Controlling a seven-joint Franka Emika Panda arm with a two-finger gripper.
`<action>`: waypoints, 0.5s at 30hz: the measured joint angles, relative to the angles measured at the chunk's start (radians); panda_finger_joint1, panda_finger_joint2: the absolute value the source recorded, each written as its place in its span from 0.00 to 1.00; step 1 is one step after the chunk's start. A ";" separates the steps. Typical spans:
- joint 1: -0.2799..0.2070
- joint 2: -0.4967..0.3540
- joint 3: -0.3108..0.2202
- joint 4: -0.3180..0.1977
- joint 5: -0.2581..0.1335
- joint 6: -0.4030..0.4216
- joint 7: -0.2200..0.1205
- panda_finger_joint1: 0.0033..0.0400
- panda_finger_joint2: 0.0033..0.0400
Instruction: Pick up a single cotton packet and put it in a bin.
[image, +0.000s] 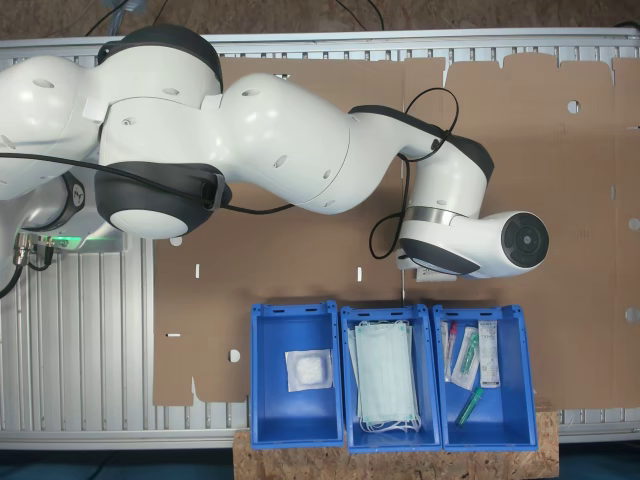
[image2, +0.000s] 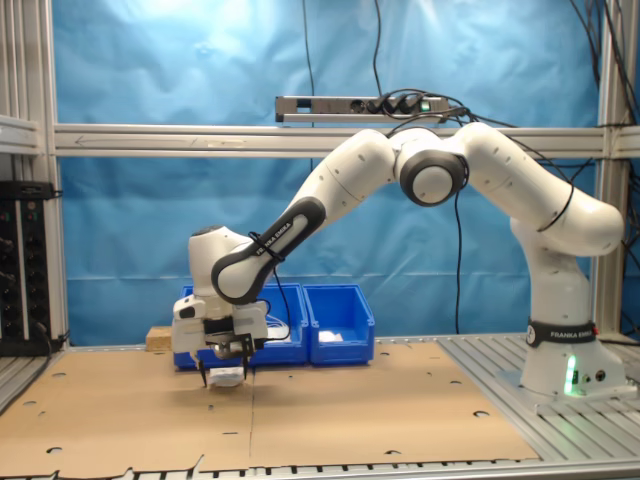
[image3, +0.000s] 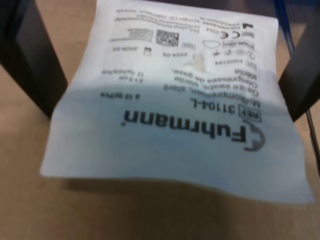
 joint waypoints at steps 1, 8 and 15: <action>0.000 0.002 0.001 0.000 0.000 0.000 0.000 1.00 1.00; -0.005 0.007 0.004 0.005 0.000 0.003 -0.001 1.00 1.00; -0.010 0.008 0.004 0.007 0.000 0.004 -0.001 1.00 1.00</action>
